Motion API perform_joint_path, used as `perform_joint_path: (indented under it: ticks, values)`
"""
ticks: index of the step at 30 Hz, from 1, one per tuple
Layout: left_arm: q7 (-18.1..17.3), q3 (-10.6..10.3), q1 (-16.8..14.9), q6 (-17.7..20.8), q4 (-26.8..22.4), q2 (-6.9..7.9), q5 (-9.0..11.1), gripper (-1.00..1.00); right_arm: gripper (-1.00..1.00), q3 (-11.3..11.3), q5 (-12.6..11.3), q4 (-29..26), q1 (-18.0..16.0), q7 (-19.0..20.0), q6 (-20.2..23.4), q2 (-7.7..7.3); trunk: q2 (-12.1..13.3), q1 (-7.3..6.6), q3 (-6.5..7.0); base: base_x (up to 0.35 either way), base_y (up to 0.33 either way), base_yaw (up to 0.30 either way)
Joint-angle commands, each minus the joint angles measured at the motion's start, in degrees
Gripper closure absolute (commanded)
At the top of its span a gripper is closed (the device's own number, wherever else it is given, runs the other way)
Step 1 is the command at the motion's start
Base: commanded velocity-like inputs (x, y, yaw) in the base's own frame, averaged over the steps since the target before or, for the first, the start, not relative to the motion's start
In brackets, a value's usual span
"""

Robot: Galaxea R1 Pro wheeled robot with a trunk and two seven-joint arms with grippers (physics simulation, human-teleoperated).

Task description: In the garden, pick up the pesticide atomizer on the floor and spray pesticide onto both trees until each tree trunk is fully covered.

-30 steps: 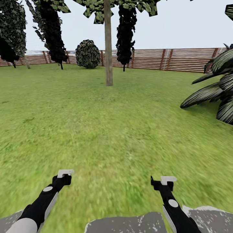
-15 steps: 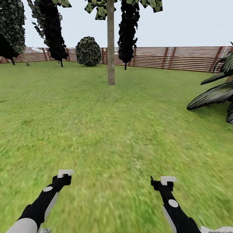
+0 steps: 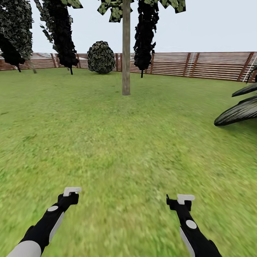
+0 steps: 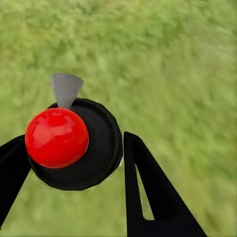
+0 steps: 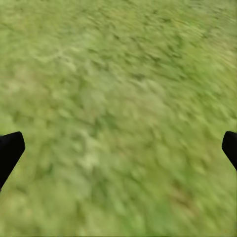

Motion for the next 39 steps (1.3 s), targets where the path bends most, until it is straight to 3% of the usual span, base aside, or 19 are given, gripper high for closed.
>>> perform_joint_path:
  ticks: [1, 7, 10, 15, 39]
  values:
    - [0.0, 0.0, 0.0, 0.0, 0.0, -0.03, 0.0, 1.0, -1.0, 0.0, 0.0, 0.0, 0.0, 0.0, 0.0, 0.03, 0.0, 0.0, 0.0, 0.338, 0.0, 0.0]
    - [0.1, 0.2, 0.0, 0.1, -1.0, -0.07, 0.0, 1.0, -1.0, 0.1, 0.0, -1.7, 0.0, -0.1, -0.1, 0.08, 0.0, 0.0, 0.0, 0.338, 0.051, 0.0]
    - [0.0, -0.1, 0.0, 0.3, -1.9, -1.15, -0.1, 1.0, -1.0, 0.1, 0.1, -4.9, 0.0, -0.3, -0.3, -0.07, 0.0, 0.0, 0.0, 0.338, 0.088, 0.0]
    - [0.0, -0.1, 0.5, 0.3, -1.9, -2.18, -0.1, 1.0, -1.0, 0.0, 0.3, -2.9, 0.0, -0.3, -0.3, -0.01, 0.0, 0.0, 0.0, 0.338, 0.091, 0.0]
    - [0.0, -0.1, 0.9, 0.3, -2.3, -2.2, -0.2, 1.0, -1.0, 0.0, 0.4, -1.5, 0.0, -0.4, -0.4, -0.19, 0.0, 0.0, 0.0, 0.338, 0.09, 0.0]
